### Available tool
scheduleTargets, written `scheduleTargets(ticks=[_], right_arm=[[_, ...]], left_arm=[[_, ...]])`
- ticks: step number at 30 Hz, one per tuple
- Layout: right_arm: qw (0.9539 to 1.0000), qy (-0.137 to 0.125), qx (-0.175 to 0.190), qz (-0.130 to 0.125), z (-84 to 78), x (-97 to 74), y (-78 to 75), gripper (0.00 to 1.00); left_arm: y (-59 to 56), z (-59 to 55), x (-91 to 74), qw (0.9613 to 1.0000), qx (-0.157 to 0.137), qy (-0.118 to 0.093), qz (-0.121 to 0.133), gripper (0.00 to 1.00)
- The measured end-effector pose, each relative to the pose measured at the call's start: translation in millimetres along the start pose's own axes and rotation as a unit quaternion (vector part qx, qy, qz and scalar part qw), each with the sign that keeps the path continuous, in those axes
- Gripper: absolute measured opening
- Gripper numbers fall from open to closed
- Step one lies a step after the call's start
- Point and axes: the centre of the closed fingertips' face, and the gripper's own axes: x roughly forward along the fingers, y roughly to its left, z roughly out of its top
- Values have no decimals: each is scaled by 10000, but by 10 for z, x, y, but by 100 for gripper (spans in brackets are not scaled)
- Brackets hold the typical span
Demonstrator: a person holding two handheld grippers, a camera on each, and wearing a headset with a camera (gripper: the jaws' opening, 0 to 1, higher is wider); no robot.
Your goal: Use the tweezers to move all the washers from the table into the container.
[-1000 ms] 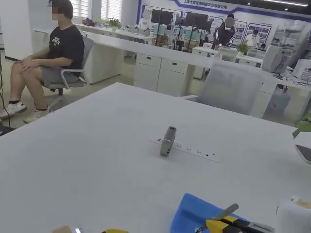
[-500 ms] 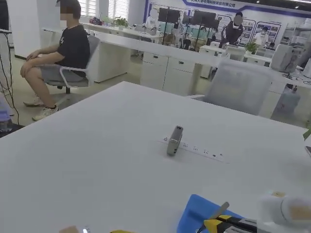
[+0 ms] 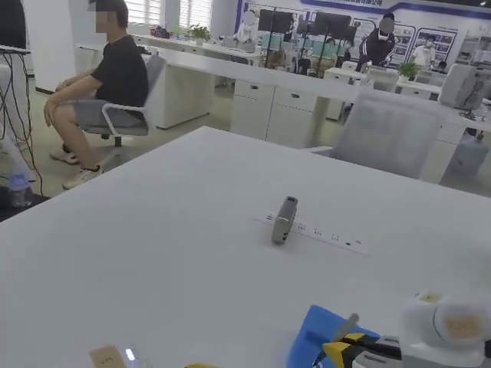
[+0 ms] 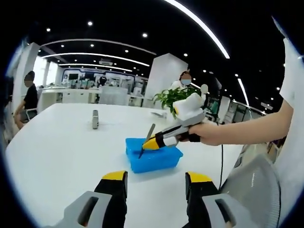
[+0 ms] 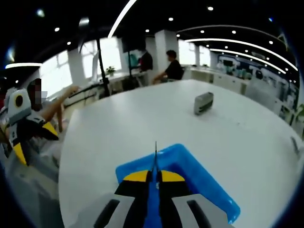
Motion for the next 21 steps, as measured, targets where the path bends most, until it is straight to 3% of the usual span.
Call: scheduleTargets(ticks=[7, 12, 17, 21], right_arm=[[9984, -367, -386, 198, 195, -428, 269, 3], [9962, -319, -596, 555, 127, -689, 507, 3], [9936, -164, -674, 891, -25, -848, 722, 3], [9901, 27, -821, 1140, -173, -924, 841, 3]], left_arm=[[-63, 150, -1, 9992, -260, -141, -264, 43], [-249, 276, 67, 9971, 41, -4, -766, 30], [-469, 355, 149, 9890, 471, 267, -1374, 18], [-663, 332, 208, 9786, 751, 582, -1823, 20]])
